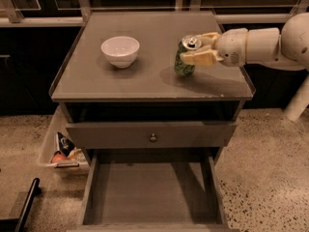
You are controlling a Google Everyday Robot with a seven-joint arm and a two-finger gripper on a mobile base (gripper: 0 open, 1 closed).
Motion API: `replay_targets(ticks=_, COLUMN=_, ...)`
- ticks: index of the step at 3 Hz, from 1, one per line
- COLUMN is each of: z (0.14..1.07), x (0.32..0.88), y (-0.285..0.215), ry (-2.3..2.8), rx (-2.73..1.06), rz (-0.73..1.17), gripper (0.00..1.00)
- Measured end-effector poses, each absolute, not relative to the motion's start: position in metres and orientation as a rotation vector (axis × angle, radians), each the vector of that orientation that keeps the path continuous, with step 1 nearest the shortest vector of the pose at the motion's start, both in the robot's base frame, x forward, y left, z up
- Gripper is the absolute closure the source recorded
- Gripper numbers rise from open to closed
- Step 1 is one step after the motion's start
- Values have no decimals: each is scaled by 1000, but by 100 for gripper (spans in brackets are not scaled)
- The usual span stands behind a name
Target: Pick green can from middle drawer and place on counter
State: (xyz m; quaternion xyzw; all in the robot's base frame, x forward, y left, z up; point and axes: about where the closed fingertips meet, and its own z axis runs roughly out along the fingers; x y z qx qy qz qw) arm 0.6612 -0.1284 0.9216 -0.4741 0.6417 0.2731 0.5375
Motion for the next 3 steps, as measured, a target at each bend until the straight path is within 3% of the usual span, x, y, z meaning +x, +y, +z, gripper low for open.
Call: replay_targets(ticks=3, z=915, x=696, y=-111, ry=1587, rx=-1069, rz=604, gripper=100)
